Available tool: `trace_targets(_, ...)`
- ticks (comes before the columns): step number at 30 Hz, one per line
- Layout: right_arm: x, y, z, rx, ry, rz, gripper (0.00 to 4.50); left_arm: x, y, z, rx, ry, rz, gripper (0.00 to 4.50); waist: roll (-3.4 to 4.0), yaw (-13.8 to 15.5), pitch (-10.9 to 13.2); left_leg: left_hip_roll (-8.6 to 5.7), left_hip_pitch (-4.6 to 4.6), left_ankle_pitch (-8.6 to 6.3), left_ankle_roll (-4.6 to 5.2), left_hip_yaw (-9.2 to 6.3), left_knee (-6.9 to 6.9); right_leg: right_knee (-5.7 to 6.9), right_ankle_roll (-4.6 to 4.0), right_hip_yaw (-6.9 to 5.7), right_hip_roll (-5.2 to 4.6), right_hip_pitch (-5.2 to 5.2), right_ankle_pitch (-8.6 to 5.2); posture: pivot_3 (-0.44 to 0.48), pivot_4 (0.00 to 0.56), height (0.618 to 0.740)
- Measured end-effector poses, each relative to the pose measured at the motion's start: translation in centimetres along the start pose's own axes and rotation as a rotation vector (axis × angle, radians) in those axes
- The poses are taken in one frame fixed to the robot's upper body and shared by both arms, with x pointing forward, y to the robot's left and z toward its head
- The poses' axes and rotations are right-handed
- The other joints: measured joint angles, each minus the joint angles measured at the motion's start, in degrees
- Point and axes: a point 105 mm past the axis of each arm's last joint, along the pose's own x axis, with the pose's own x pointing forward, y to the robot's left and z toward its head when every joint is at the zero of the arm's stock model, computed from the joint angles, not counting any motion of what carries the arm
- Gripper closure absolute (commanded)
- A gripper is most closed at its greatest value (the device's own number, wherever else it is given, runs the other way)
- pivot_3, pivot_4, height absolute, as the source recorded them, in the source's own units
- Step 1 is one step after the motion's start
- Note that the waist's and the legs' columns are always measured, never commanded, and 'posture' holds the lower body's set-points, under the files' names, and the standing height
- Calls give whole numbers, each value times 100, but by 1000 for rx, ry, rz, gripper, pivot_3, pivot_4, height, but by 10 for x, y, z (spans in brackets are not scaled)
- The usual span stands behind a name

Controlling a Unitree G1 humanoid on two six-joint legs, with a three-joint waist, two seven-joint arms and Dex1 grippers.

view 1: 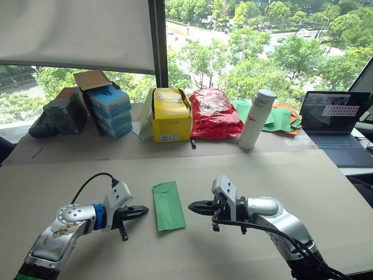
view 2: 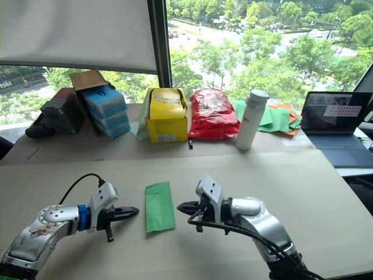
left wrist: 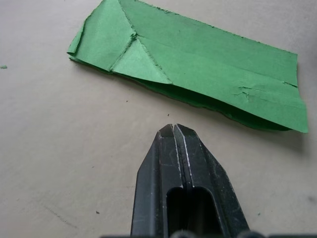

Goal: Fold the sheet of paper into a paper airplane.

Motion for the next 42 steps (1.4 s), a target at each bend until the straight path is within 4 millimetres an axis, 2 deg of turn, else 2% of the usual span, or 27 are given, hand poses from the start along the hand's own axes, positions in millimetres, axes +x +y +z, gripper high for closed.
trace_targets(7, -4, -5, 0, 12, -3, -38, 4430, 14, -1, 8, 15, -35, -14, 4500, -1, 14, 0, 1, 1, 5, 0, 2, 7, 12, 0, 0, 30, 2, 0, 0, 150, 740)
trace_targets(9, -4, -5, 1, 17, -6, -40, 4430, 18, 1, 13, 20, -55, -14, 4500, -2, 24, 1, 2, -2, 4, 2, 2, 16, 14, 0, 0, 62, 3, 0, 0, 150, 740)
trace_targets(12, -5, -5, 3, 21, -11, -53, 4430, 20, 6, 30, 53, -92, -13, 4500, -3, 38, 2, 7, -10, -1, 11, 1, 49, 22, 2, 0, 71, 6, 1, 0, 150, 740)
trace_targets(15, -6, -8, 3, 24, -13, -78, 4430, 23, 6, 38, 71, -108, -20, 4500, -3, 42, 2, 5, -10, -8, 22, 3, 65, 22, 11, -1, 72, 13, 5, 0, 150, 740)
trace_targets(19, -11, -17, 8, 24, -37, -135, 4430, 42, -1, 50, 77, -150, -72, 4500, -4, 86, 2, 2, -10, -12, 29, 5, 79, 17, 23, -14, 76, 25, 12, 0, 150, 740)
trace_targets(24, -20, -35, 29, 7, -104, -202, 4430, 83, -7, 62, 120, -170, -125, 4500, -4, 102, 2, -1, -7, -13, 31, 5, 91, 14, 26, -25, 81, 40, 14, 0, 150, 740)
trace_targets(27, -19, -39, 41, -21, -127, -207, 4430, 96, -18, 63, 135, -170, -165, 4500, -4, 56, 2, 2, -5, -10, 27, 6, 89, 12, 26, -19, 93, 41, 14, 0, 150, 740)
trace_targets(31, 0, -40, 40, -18, -105, -189, 4430, 93, -17, 60, 133, -165, -155, 4500, -4, -17, 2, 5, 2, -8, 24, 5, 84, 13, 24, -14, 94, 40, 13, 0, 150, 740)
trace_targets(34, 15, -44, 22, -4, -16, -206, 4430, 86, -17, 49, 121, -146, -143, 4500, -4, -32, 2, 4, 0, -10, 28, 5, 86, 14, 24, -14, 85, 40, 13, 0, 150, 740)
trace_targets(38, 19, -53, -4, 19, 91, -244, 4430, 68, -9, 31, 98, -97, -90, 4500, -3, -21, 2, 2, -1, -9, 25, 5, 88, 13, 26, -13, 77, 40, 14, 0, 150, 740)
trace_targets(42, 22, -50, -22, 8, 168, -231, 4430, 48, -1, 19, 95, -71, -38, 4500, -3, -34, 2, 4, 3, -9, 23, 4, 86, 13, 26, -2, 73, 42, 14, 0, 150, 740)
